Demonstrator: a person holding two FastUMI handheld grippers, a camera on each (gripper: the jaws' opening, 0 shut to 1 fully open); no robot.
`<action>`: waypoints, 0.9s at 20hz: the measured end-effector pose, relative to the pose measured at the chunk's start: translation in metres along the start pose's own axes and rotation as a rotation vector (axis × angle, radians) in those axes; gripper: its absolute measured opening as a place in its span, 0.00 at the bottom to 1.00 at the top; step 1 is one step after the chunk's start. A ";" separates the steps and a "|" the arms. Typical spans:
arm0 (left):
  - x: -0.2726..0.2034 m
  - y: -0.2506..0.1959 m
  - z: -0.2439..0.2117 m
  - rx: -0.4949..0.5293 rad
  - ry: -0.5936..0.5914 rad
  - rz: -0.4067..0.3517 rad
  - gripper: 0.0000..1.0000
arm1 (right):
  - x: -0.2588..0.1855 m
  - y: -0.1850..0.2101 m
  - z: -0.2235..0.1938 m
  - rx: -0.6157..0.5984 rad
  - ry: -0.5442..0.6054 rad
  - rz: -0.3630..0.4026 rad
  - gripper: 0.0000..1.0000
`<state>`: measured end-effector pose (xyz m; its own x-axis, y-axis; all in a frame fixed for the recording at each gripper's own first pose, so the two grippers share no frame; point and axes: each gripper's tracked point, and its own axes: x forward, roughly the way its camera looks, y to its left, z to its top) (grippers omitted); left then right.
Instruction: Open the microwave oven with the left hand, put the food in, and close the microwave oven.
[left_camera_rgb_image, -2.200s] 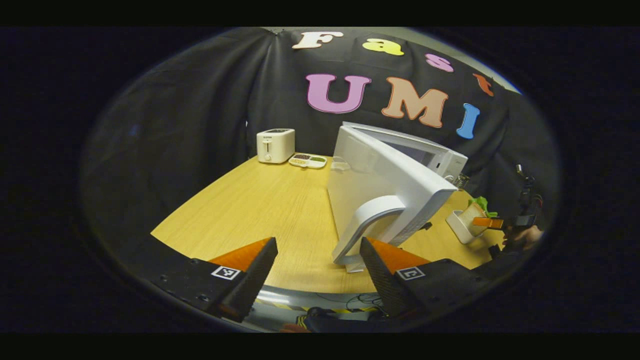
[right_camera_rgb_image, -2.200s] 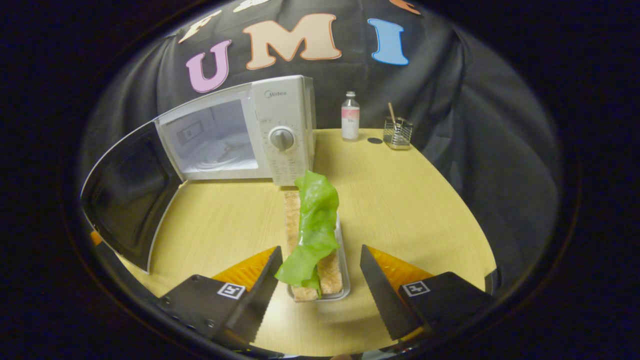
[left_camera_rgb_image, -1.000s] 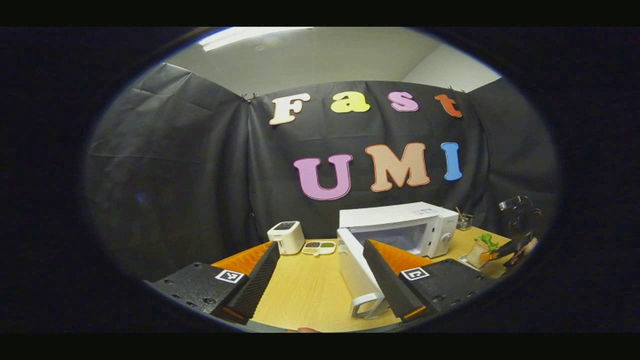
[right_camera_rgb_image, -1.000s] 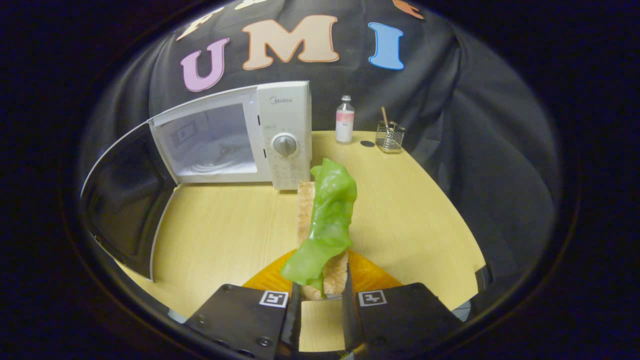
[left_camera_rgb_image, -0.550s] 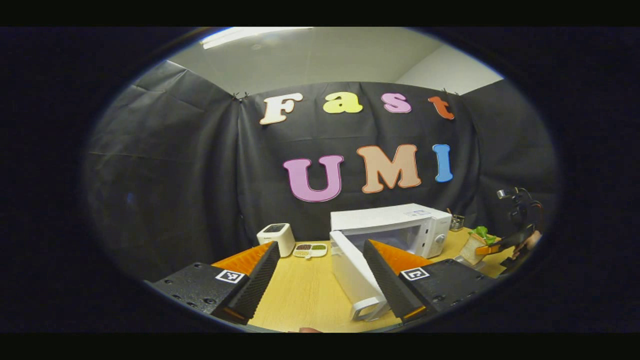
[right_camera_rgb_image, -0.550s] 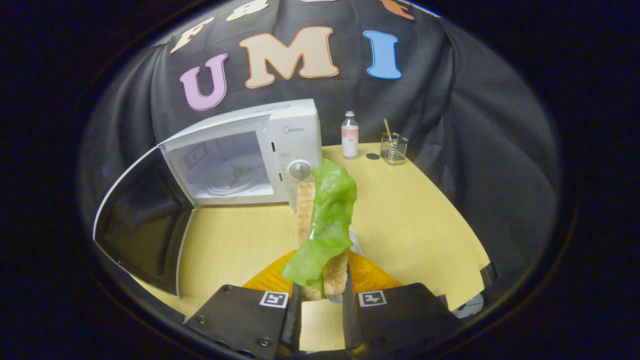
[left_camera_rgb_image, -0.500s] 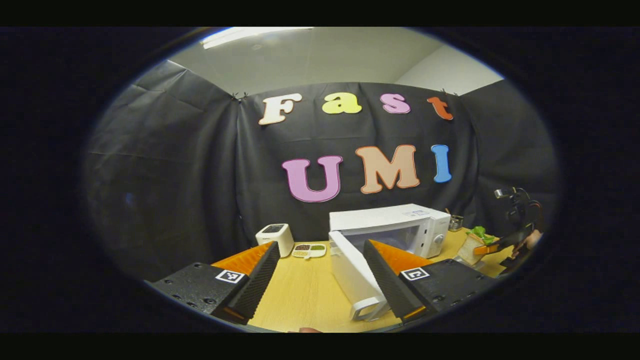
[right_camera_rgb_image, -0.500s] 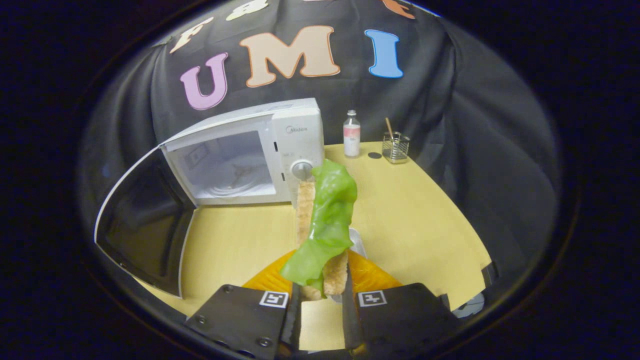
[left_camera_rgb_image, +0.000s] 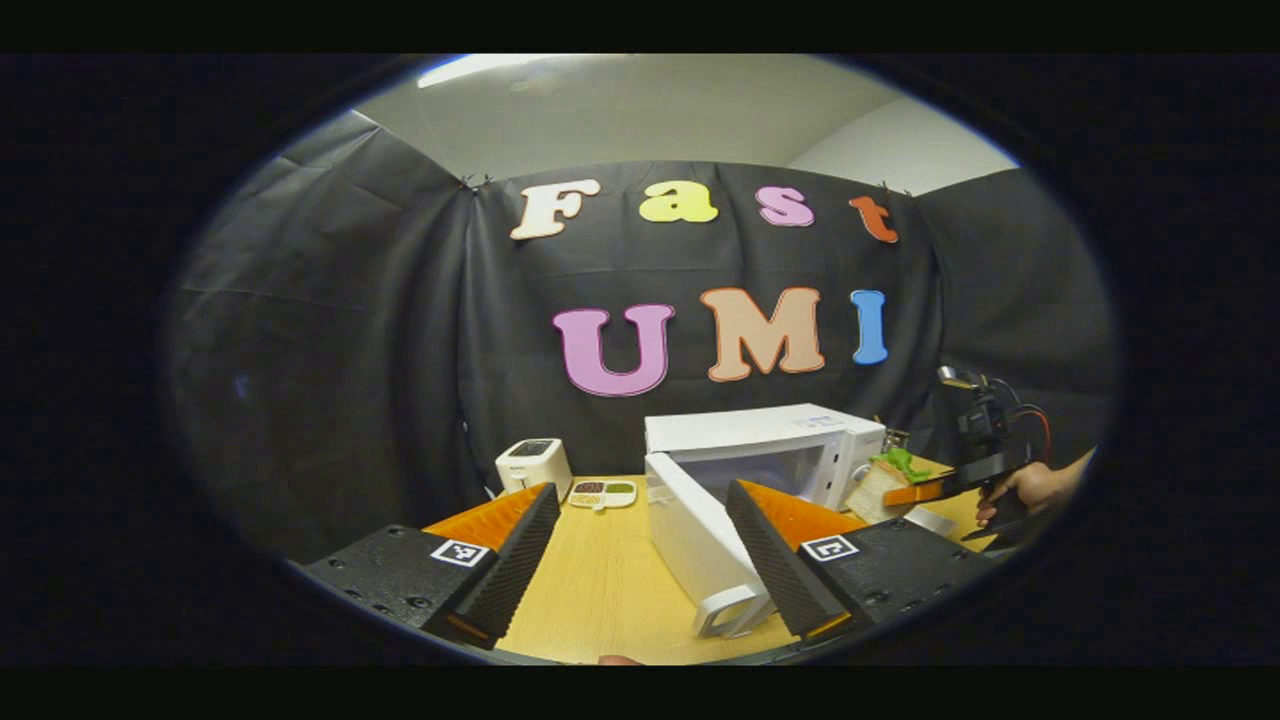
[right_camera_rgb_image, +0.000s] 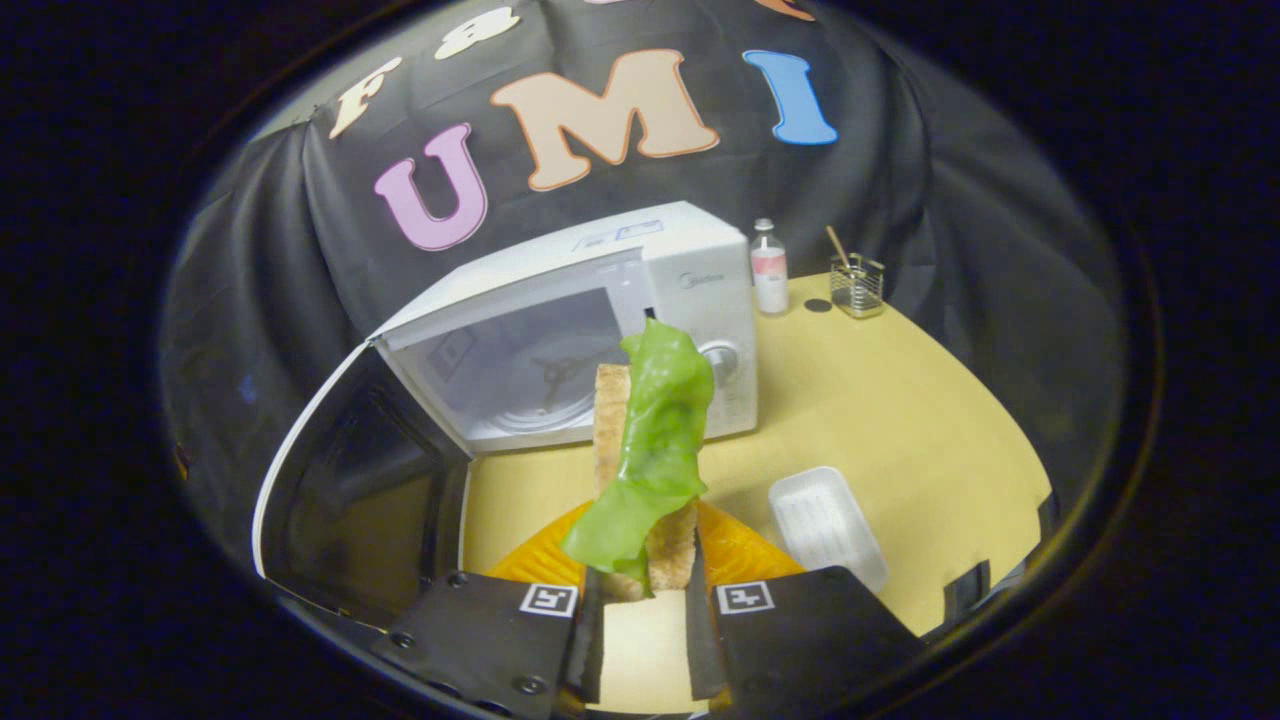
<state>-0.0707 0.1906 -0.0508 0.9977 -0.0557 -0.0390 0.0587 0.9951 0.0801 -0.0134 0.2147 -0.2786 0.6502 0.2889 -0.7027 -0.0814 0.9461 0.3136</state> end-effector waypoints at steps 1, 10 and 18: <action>-0.002 0.003 -0.001 0.004 0.004 0.000 0.98 | 0.007 0.013 -0.004 0.003 0.017 0.017 0.31; -0.021 0.028 -0.021 -0.054 0.063 0.060 0.98 | 0.093 0.123 -0.005 0.339 0.027 0.078 0.31; -0.028 0.056 -0.051 -0.073 0.125 0.108 0.98 | 0.154 0.156 0.030 0.468 -0.091 0.080 0.27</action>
<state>-0.0967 0.2521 -0.0964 0.9857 0.0581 -0.1580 -0.0559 0.9983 0.0182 0.0964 0.4025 -0.3186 0.7207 0.3243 -0.6127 0.2011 0.7481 0.6324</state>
